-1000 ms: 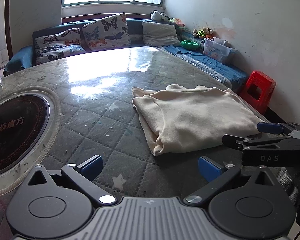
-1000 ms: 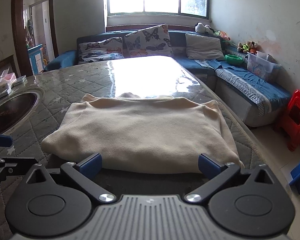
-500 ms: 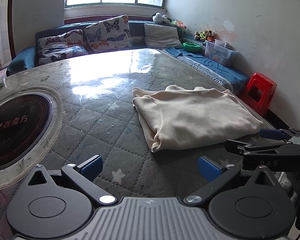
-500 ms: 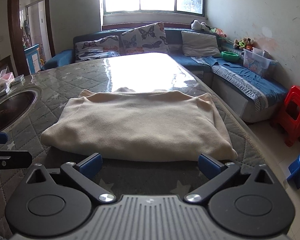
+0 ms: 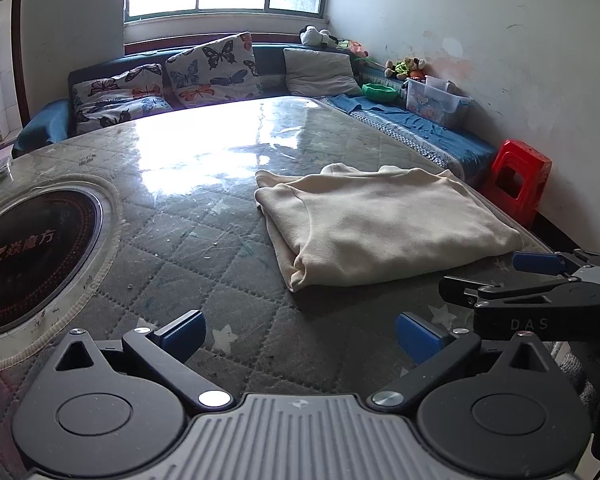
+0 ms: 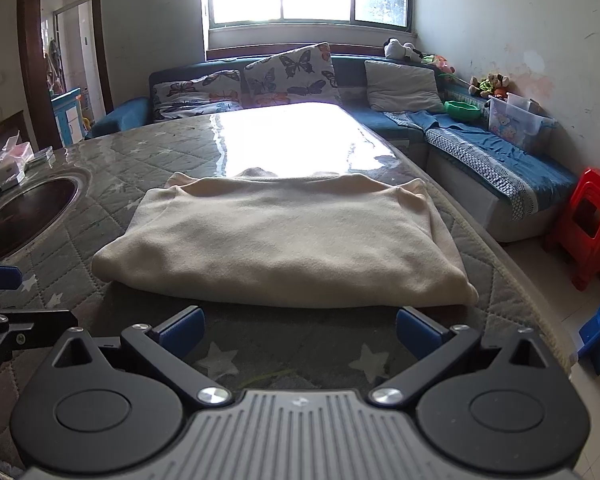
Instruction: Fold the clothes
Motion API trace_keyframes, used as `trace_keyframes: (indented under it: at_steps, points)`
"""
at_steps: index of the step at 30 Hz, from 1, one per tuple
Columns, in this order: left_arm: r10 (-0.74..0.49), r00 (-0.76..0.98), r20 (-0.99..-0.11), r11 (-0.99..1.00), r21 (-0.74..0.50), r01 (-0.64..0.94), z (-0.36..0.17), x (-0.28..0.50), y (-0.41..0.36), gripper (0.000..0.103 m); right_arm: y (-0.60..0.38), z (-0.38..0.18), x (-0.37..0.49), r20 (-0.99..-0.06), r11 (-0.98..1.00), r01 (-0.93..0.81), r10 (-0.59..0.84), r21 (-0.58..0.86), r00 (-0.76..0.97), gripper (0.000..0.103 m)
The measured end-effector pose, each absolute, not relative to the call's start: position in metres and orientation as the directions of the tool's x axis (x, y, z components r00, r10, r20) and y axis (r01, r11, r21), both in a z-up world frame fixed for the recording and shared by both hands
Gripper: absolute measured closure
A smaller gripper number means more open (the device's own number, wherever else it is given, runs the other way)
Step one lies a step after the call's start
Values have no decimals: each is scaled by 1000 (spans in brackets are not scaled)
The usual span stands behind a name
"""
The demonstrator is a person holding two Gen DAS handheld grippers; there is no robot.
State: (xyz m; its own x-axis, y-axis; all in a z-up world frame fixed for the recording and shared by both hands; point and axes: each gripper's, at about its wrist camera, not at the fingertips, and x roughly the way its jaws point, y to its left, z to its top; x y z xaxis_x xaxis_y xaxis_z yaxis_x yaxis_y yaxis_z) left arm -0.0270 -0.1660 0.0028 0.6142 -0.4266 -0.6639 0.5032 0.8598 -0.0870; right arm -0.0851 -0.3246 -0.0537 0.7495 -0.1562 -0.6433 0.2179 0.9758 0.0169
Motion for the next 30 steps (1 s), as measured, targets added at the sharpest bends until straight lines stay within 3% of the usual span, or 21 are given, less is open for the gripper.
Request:
trace_keyframes:
  at_steps: [30]
  points:
    - [-427,616,-661,852,-67,519,2,-33,-176,0,-327,-58,-89,-648,972,231,-145,50,748,0]
